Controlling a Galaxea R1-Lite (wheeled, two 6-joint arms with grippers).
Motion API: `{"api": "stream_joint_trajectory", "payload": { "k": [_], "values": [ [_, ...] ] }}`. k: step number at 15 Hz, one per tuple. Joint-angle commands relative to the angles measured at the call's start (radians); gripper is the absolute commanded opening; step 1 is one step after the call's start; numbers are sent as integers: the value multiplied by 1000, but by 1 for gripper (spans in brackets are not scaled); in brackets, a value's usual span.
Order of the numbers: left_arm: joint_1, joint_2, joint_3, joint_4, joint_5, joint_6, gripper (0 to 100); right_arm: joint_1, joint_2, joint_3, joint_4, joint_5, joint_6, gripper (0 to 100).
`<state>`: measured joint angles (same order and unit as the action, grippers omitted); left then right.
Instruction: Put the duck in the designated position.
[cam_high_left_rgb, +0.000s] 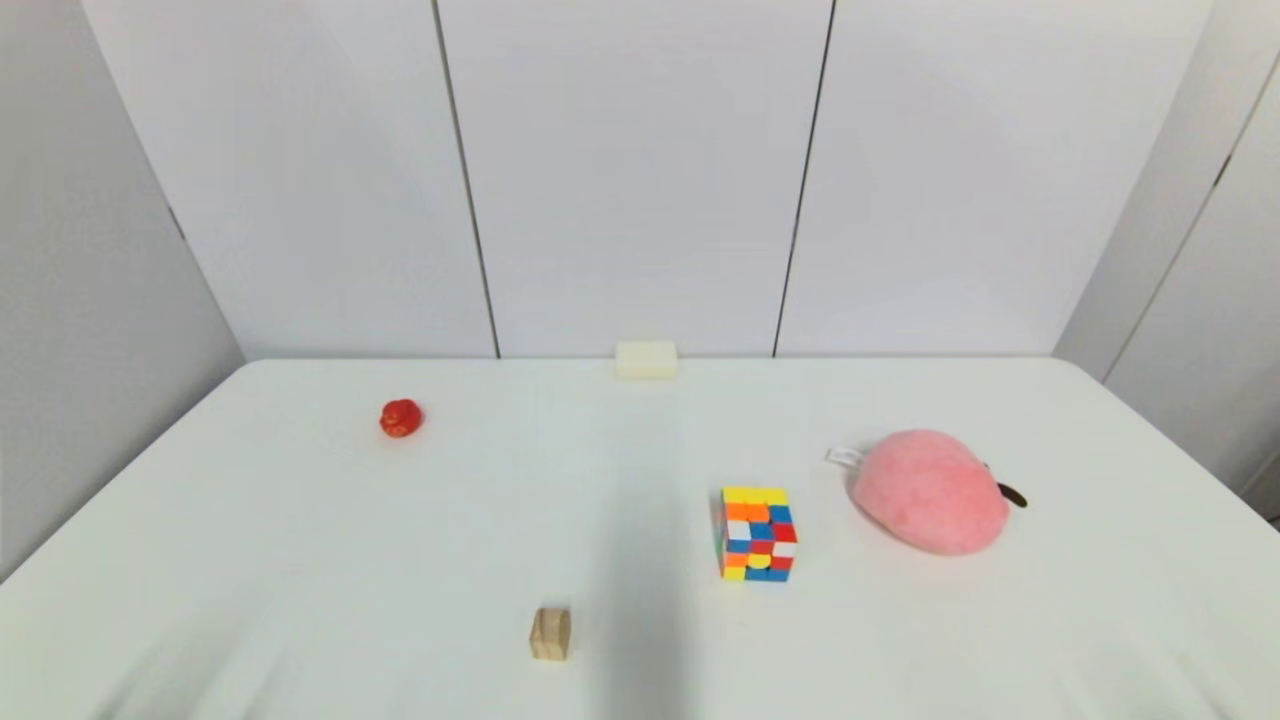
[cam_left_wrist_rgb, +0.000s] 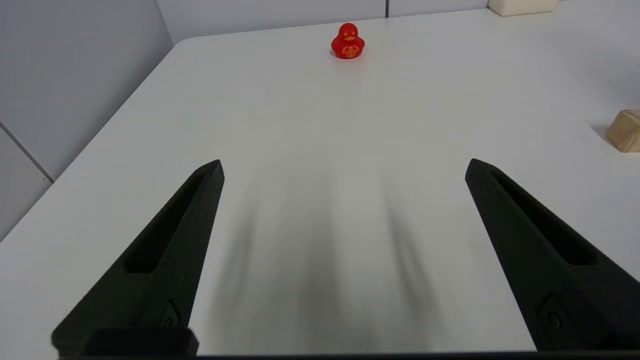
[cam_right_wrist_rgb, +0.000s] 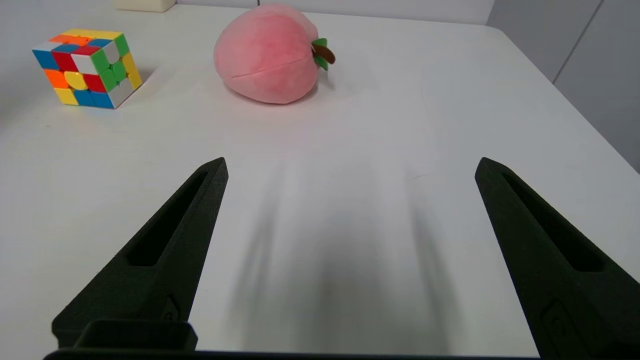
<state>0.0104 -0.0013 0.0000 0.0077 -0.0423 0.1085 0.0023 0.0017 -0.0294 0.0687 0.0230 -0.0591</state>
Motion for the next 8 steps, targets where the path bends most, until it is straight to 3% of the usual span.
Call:
{"api": "stream_joint_trajectory", "payload": {
  "k": [1, 8],
  "values": [
    [0, 1, 0, 0, -1, 0, 100, 1, 1, 0, 0, 0, 1, 100],
    [0, 1, 0, 0, -1, 0, 100, 1, 0, 0, 0, 0, 1, 100]
  ]
}}
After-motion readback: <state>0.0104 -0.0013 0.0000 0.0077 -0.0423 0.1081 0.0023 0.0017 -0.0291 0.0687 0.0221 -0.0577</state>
